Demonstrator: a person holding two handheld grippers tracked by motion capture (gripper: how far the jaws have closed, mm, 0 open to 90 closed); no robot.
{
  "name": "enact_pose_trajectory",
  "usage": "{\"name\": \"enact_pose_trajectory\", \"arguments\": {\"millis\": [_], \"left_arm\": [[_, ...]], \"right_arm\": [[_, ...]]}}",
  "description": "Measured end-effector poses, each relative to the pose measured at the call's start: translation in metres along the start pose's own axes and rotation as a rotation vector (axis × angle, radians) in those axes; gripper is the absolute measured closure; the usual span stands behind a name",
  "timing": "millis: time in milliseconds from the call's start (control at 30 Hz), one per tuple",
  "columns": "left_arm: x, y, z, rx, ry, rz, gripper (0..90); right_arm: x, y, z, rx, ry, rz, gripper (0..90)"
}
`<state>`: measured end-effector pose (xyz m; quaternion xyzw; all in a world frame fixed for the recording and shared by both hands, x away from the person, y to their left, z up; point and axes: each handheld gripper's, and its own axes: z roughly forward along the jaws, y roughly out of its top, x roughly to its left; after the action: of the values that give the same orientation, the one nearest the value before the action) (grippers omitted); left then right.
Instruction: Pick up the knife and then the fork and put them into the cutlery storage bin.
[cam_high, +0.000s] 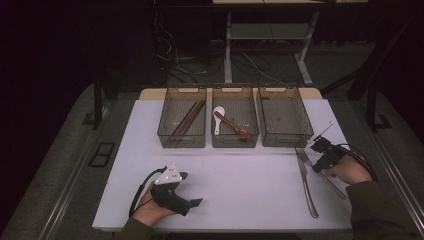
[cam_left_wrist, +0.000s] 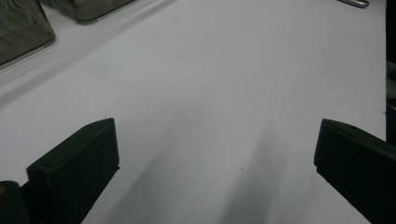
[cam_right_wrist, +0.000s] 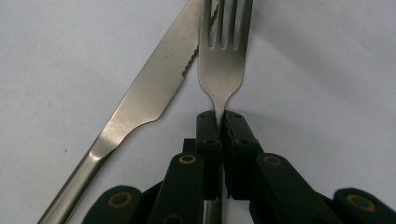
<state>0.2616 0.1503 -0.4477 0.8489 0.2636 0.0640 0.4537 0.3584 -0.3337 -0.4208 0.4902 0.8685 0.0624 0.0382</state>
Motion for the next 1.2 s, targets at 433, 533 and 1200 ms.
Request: {"name": "enact_pose_trajectory", "arguments": {"millis": [433, 533, 1200], "left_arm": [[0.0, 0.0, 0.0, -0.004, -0.003, -0.002, 0.0], [0.0, 0.0, 0.0, -0.003, -0.003, -0.002, 0.0], [0.001, 0.001, -0.002, -0.012, -0.004, 0.003, 0.0]], "right_arm": [[-0.004, -0.012, -0.006, -0.079, 0.043, -0.017, 85.3], [-0.004, -0.018, -0.012, -0.142, 0.057, -0.024, 85.4], [-0.012, -0.039, -0.04, -0.583, 0.148, -0.028, 85.5]]}}
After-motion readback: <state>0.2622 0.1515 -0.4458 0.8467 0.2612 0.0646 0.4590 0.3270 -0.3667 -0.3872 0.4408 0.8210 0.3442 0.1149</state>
